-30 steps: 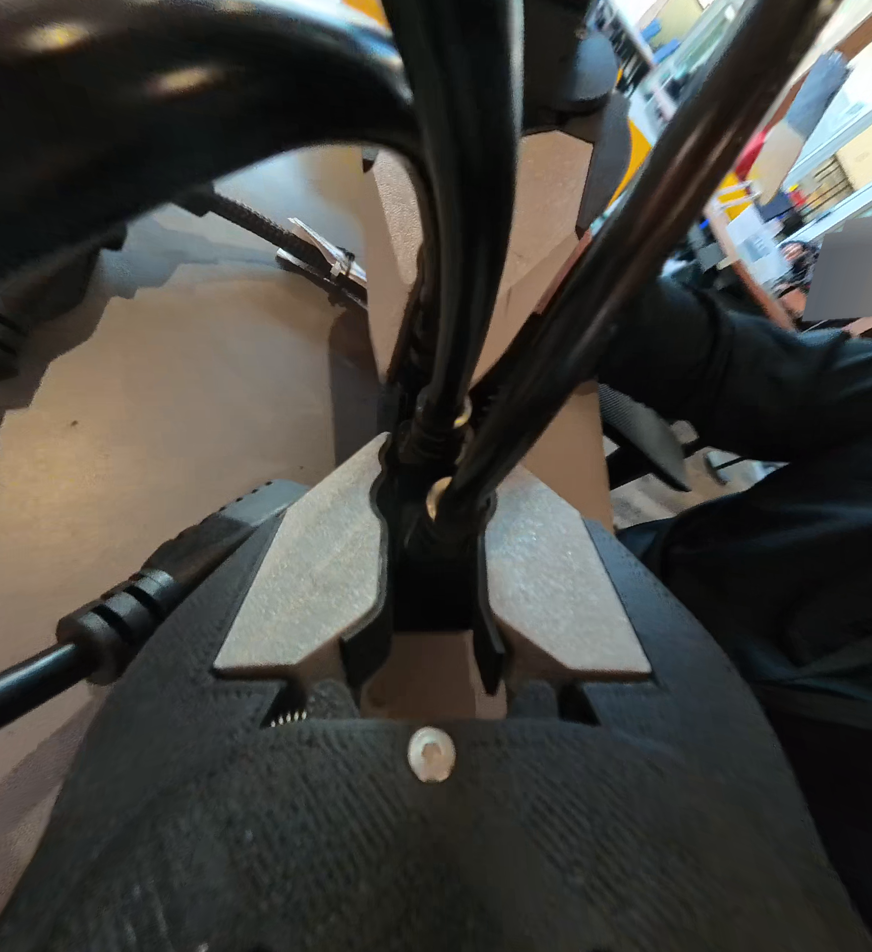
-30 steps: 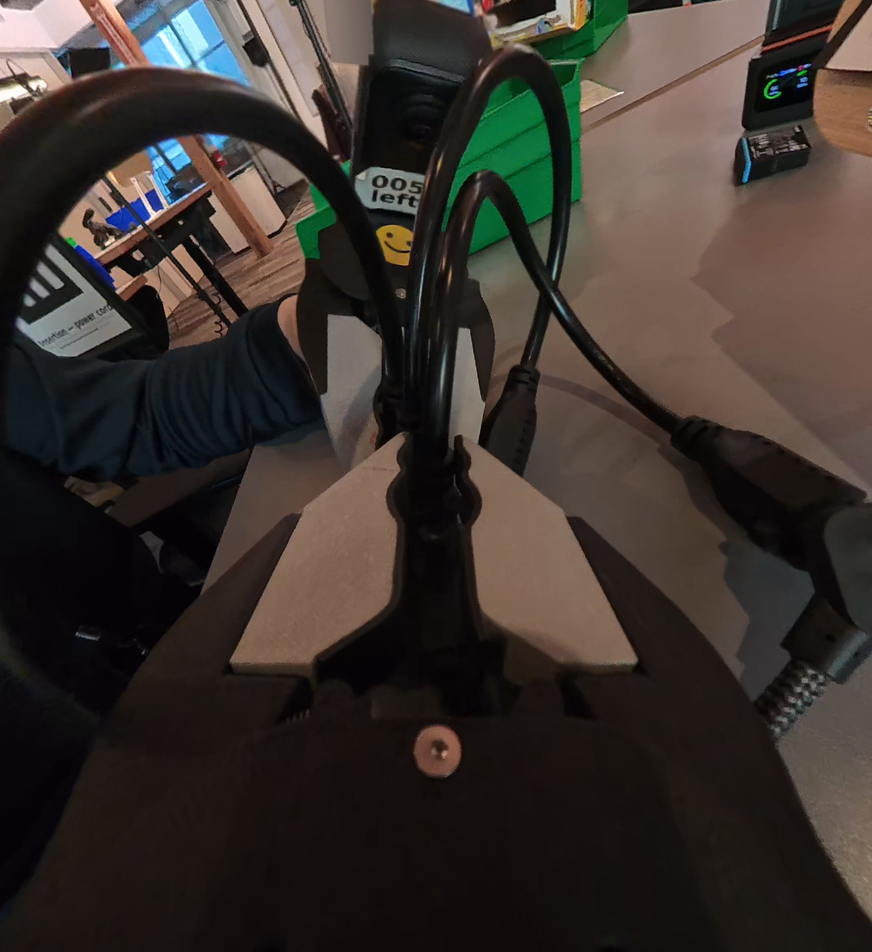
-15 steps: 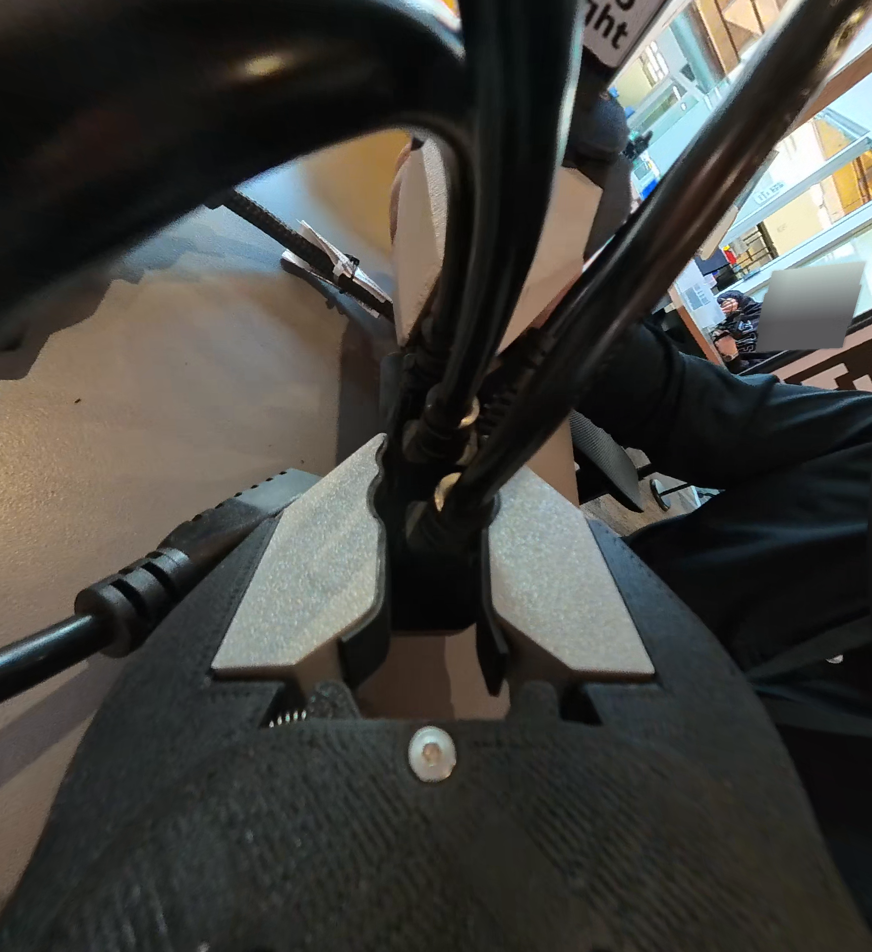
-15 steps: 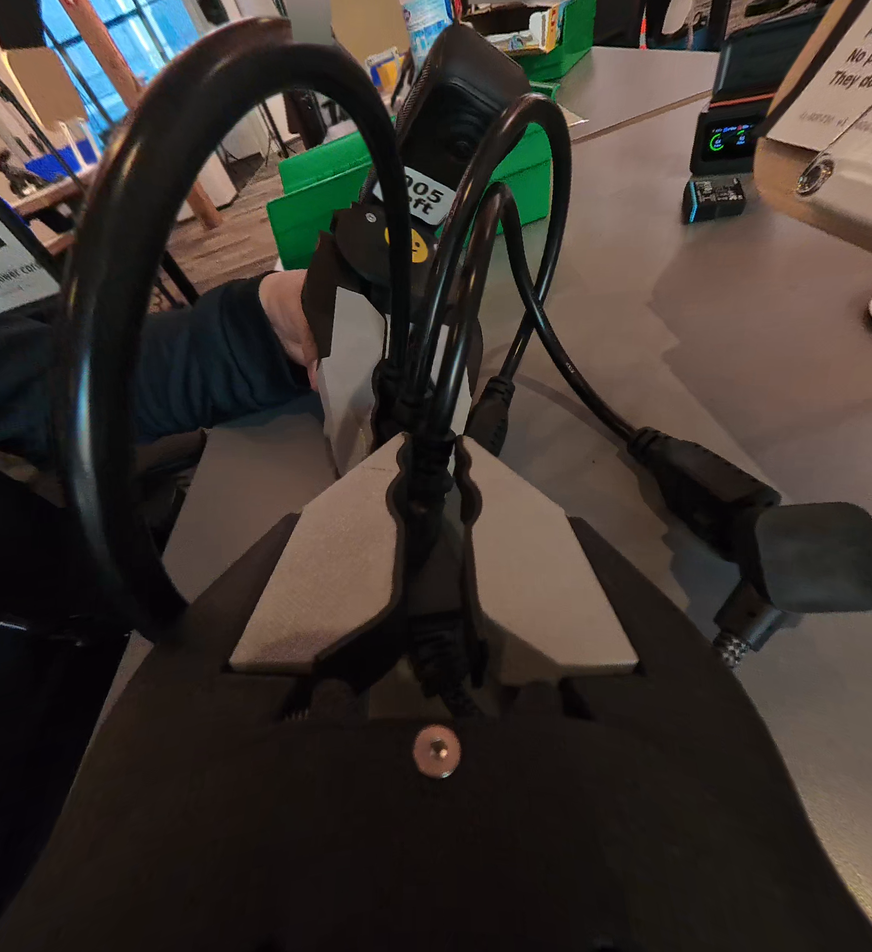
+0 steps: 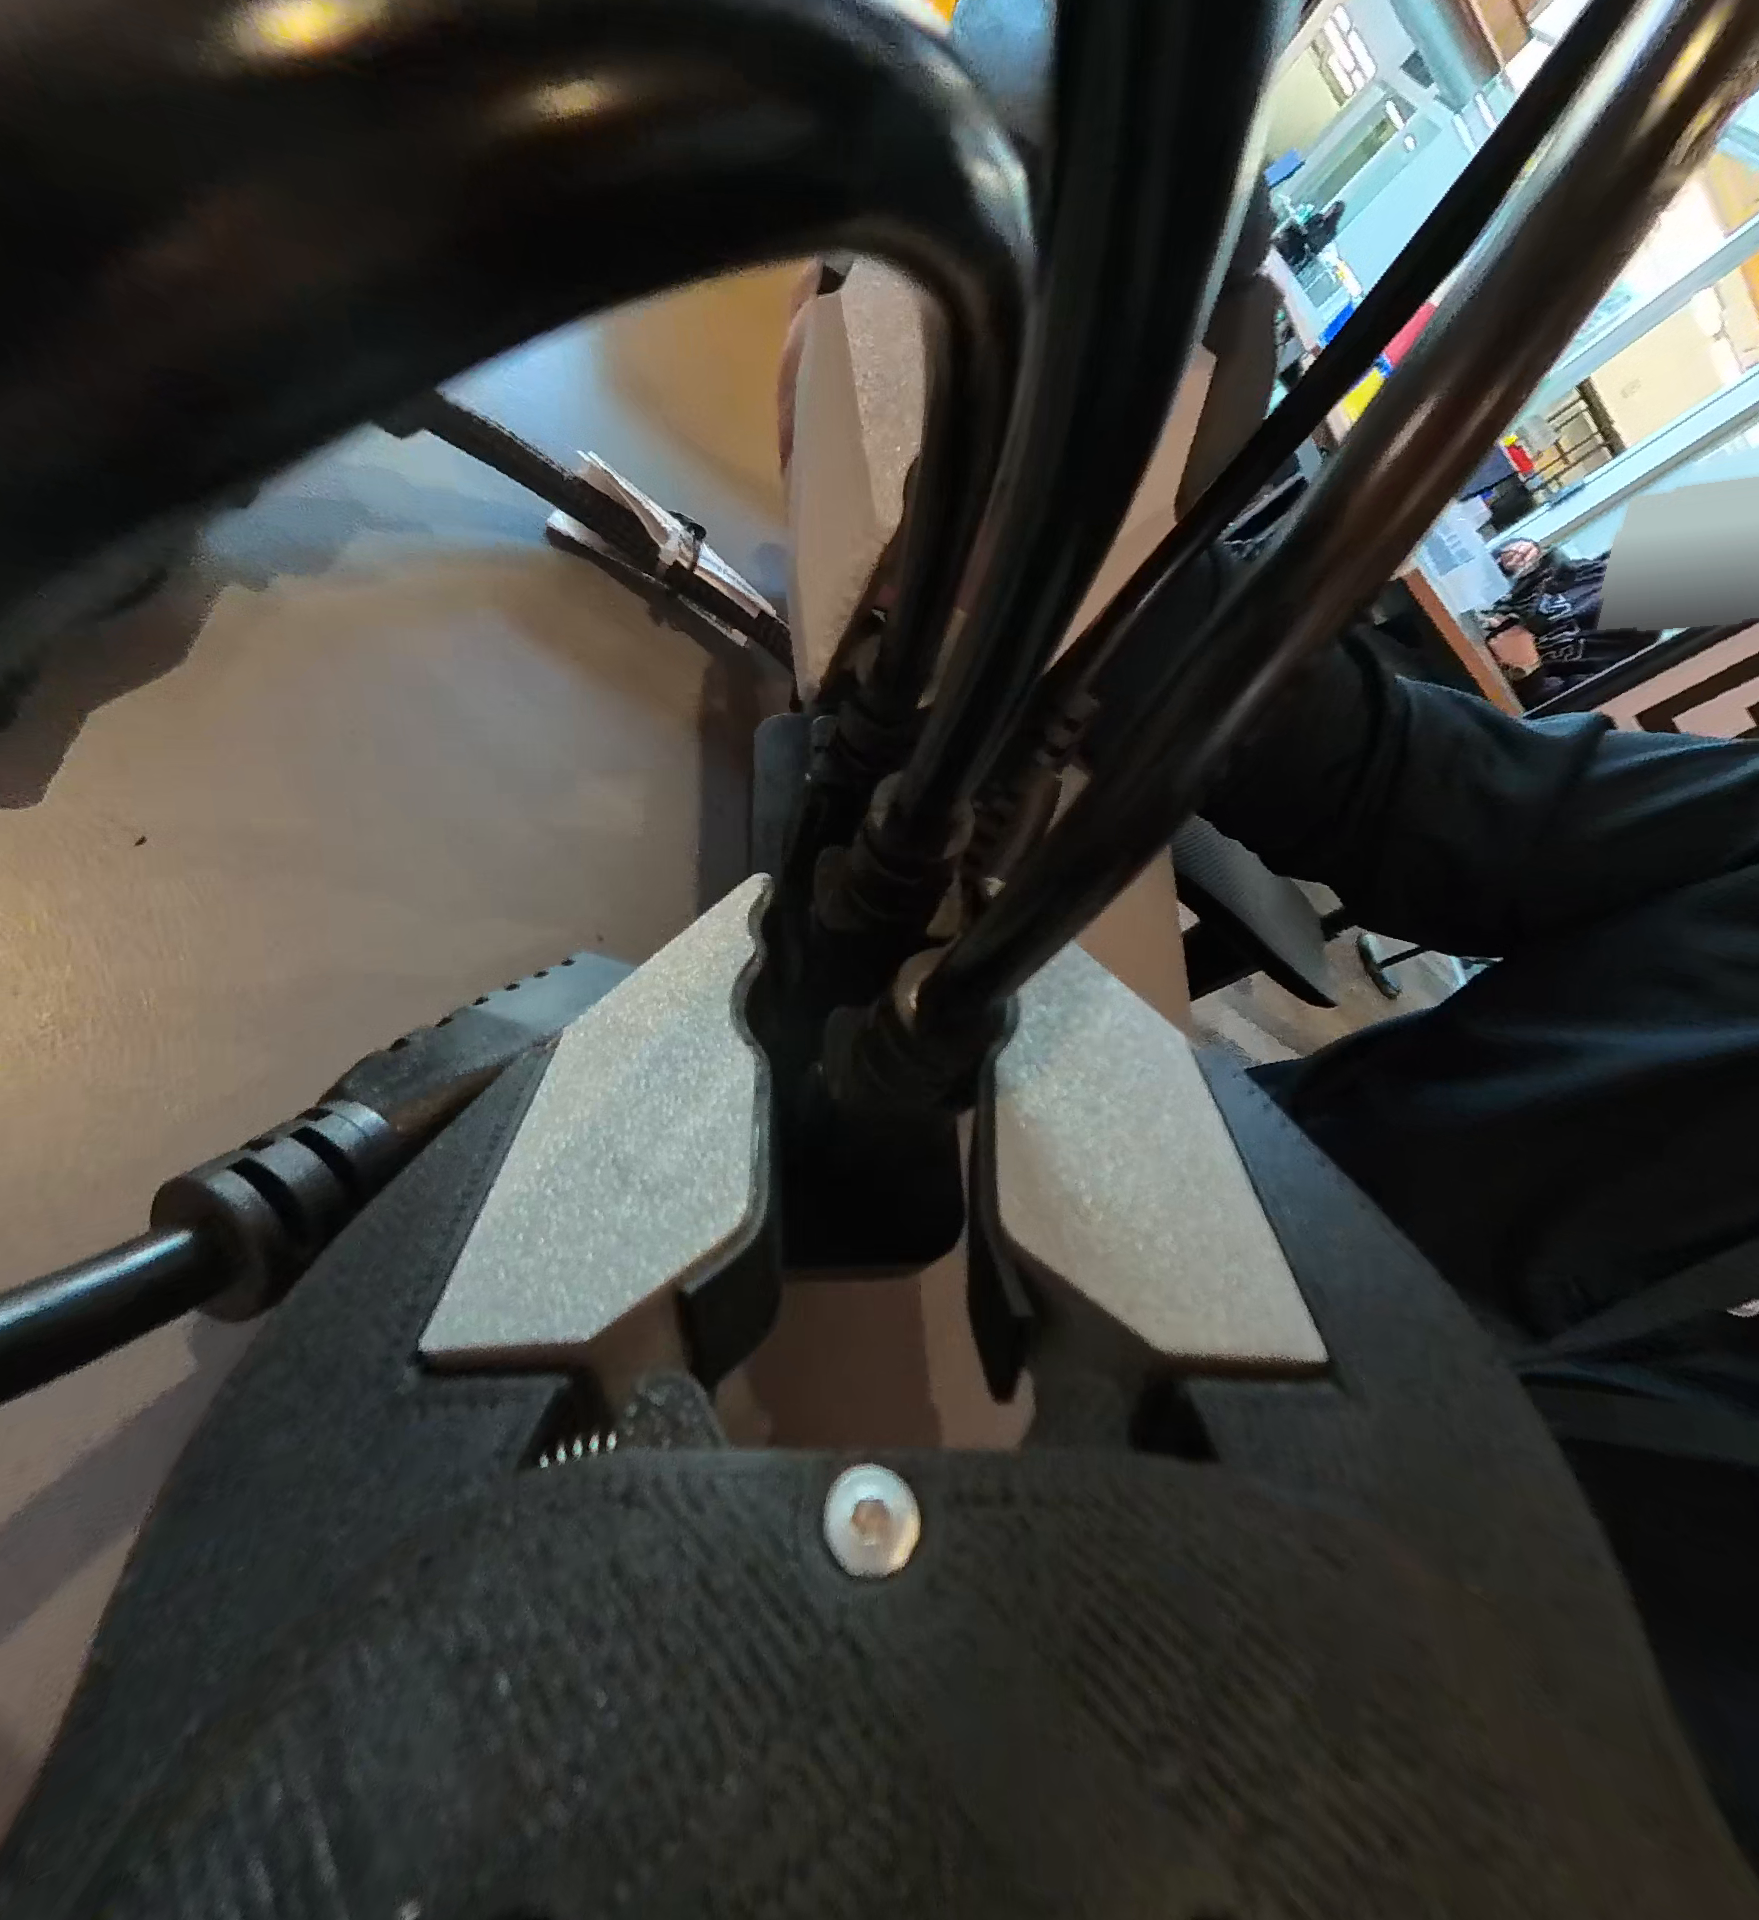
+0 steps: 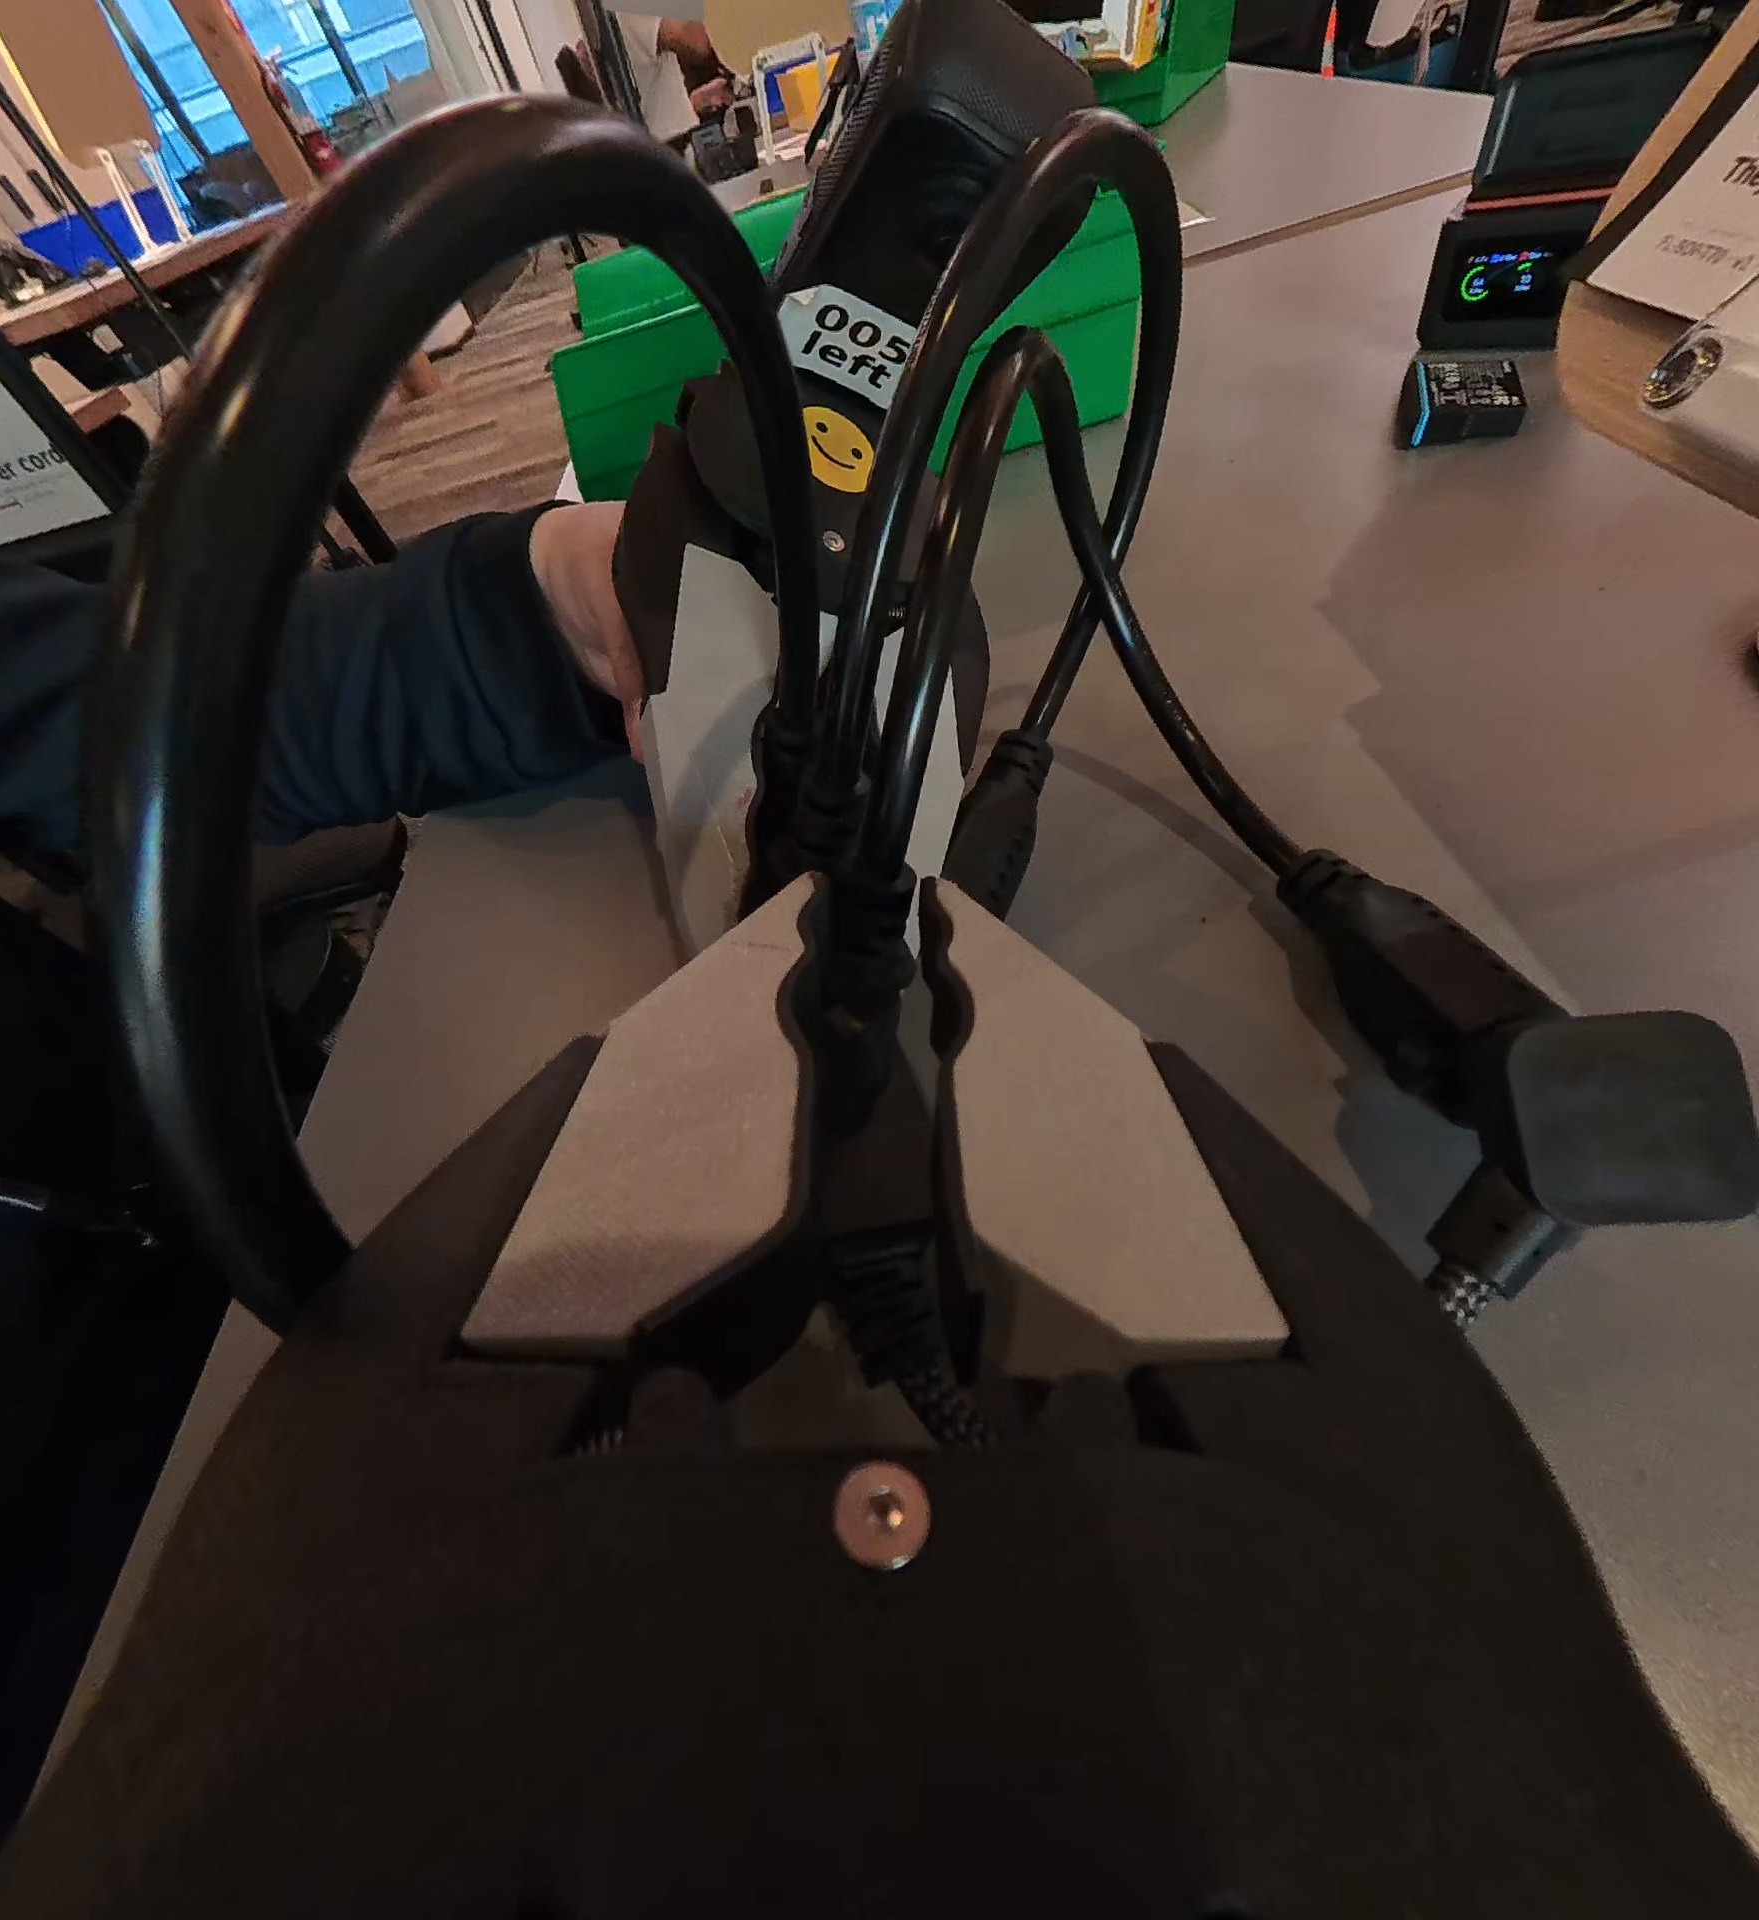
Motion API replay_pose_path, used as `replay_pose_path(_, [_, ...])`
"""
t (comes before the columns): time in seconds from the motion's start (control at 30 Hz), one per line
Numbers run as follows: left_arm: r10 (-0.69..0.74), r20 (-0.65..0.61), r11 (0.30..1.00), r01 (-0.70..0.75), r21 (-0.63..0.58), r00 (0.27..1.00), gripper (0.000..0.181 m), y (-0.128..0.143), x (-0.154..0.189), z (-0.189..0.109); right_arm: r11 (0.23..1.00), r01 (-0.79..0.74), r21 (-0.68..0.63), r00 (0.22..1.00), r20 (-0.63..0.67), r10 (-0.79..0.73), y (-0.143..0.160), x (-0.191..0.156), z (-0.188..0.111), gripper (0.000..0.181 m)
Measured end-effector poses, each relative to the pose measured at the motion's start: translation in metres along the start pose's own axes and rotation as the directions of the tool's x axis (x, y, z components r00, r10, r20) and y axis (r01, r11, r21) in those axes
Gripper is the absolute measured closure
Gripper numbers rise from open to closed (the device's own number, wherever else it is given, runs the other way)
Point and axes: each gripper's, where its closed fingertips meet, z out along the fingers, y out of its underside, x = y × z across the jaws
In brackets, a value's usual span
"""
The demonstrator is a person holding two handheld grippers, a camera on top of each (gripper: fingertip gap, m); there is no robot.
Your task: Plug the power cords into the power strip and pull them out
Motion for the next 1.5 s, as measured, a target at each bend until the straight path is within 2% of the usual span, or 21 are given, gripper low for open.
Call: replay_pose_path(1.5, [0.052, 0.026, 0.998, -0.052, -0.018, 0.998, 0.145, 0.0016, 0.0011, 0.0027, 1.0, -0.022, 0.005, 0.999, 0.035, 0.022, 0.001, -0.0033, 0.003, 0.168])
